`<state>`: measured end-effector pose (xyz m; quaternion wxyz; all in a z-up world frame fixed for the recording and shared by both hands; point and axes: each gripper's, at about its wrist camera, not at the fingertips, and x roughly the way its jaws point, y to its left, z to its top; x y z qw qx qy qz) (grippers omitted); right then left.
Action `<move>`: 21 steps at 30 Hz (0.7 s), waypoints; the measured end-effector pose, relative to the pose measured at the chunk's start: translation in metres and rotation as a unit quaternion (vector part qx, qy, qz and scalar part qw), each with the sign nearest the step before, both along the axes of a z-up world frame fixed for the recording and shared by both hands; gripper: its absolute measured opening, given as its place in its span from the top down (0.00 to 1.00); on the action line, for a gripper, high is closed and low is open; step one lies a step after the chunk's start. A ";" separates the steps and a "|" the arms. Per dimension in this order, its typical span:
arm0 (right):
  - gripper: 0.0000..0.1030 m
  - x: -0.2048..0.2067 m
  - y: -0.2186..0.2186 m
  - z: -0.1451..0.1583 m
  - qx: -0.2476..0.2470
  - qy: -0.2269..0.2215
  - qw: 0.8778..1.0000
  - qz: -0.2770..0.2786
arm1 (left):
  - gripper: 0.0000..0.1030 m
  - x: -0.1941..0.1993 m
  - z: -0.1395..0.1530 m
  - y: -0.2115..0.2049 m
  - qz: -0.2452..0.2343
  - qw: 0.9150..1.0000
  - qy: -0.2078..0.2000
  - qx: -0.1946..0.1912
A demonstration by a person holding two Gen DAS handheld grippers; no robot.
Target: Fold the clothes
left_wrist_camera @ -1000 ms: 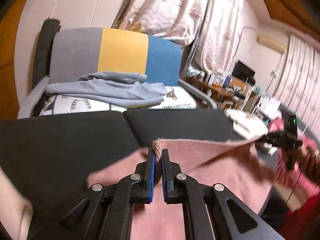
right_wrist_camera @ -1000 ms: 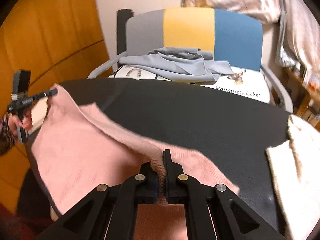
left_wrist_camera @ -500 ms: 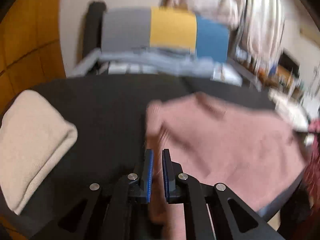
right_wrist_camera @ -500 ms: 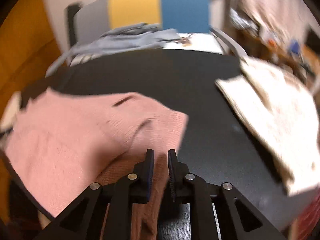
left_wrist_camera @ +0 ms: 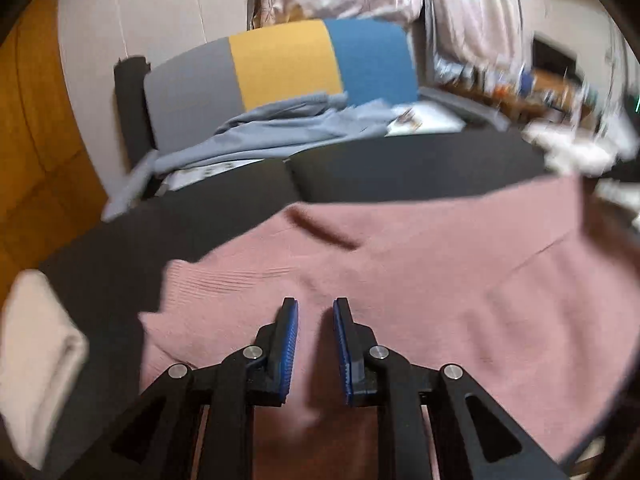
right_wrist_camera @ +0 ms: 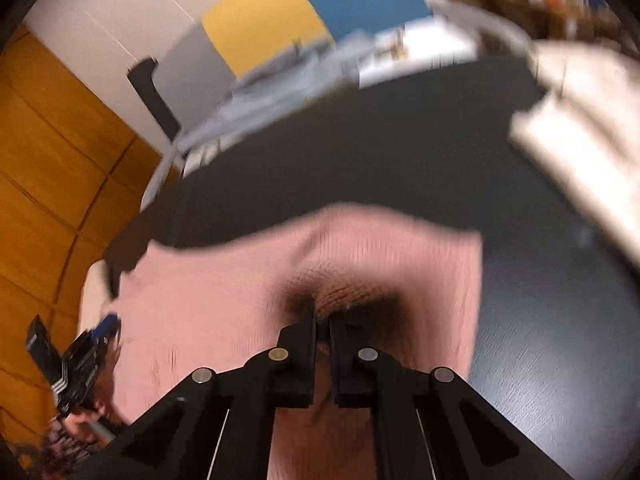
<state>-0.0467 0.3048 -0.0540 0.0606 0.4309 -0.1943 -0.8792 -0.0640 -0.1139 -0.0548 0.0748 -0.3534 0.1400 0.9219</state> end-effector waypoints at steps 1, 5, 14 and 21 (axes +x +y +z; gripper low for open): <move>0.95 -0.002 0.002 0.004 0.020 0.007 1.000 -0.011 | 0.83 -0.005 -0.004 0.000 0.009 1.000 0.002 -0.029; 0.95 -0.018 -0.002 -0.025 0.107 -0.033 0.994 -0.021 | 0.83 -0.024 -0.015 -0.018 0.032 0.999 -0.017 -0.007; 0.76 0.035 -0.014 0.020 0.132 0.041 0.988 -0.071 | 0.83 -0.005 0.011 -0.065 0.077 0.991 0.006 0.108; 0.67 0.006 -0.093 -0.013 0.196 -0.003 0.978 0.064 | 0.77 -0.020 -0.001 -0.123 0.114 0.944 -0.101 0.292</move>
